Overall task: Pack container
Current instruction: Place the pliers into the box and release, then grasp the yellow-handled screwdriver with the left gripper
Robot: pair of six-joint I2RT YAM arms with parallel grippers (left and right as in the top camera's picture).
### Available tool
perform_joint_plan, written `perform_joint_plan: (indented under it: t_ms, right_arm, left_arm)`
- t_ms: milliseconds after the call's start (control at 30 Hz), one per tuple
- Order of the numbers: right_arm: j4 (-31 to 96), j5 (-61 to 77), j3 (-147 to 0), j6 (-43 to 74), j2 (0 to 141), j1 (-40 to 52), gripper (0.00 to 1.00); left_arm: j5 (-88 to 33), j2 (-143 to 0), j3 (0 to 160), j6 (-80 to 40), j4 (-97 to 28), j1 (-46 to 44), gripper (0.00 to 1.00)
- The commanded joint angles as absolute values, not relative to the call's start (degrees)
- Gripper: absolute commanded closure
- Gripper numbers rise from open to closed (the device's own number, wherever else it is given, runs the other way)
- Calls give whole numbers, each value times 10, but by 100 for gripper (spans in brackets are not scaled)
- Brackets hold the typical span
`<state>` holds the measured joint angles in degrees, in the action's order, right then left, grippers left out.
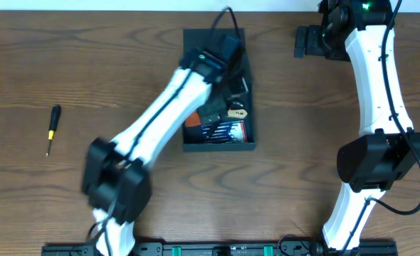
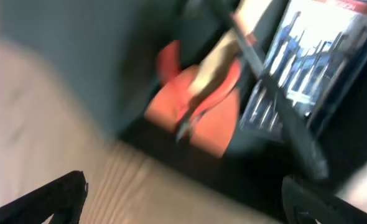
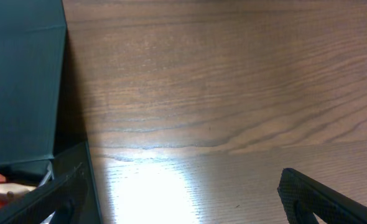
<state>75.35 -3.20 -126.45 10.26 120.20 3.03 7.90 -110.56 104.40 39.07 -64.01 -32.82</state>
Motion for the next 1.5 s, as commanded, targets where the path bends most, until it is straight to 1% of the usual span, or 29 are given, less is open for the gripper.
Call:
perform_joint_plan:
  t_ms: [0, 67, 167, 300, 400, 467, 533, 567, 600, 667, 900, 1067, 1400, 1467]
  right_arm:
    - [752, -36, -1266, 102, 1198, 30, 1]
    - [752, -36, -1266, 102, 1198, 30, 1]
    - [752, -36, -1266, 102, 1198, 30, 1]
    - [748, -36, -1266, 102, 1198, 30, 1]
    - [748, -36, -1266, 102, 1198, 30, 1]
    - [748, -36, -1266, 102, 1198, 30, 1]
    - [746, -36, -1266, 102, 1198, 30, 1]
    - [746, -36, -1266, 102, 1198, 30, 1]
    - [746, -36, -1266, 102, 1198, 30, 1]
    - [746, -36, -1266, 102, 1198, 30, 1]
    - [750, -36, -1266, 102, 1198, 30, 1]
    - [768, -36, -1266, 102, 1198, 30, 1]
    - [783, -36, -1266, 102, 1198, 31, 1]
    - [785, -36, -1266, 102, 1198, 31, 1]
  left_arm:
    - [136, -1010, 1057, 312, -677, -270, 2]
    - [136, -984, 1057, 277, -698, -214, 2]
    - [136, -974, 1054, 203, -726, -100, 2]
    - [135, -994, 1021, 123, -710, 58, 1]
    - [133, -1027, 996, 119, -697, 150, 2]
    - [124, -1055, 988, 139, -696, 198, 0]
    - [117, -1084, 987, 163, -697, 233, 1]
    - [116, -1097, 987, 178, -692, 246, 4]
    - [115, -1110, 987, 189, -684, 256, 7]
    - [103, -1135, 987, 211, -660, 274, 7]
    - [-52, -1200, 987, 281, -580, 291, 7]
    - [-55, -1239, 987, 332, -558, 290, 9]
    - [-44, -1303, 987, 334, -539, 291, 10]
    - [-44, -1309, 987, 334, -538, 291, 13]
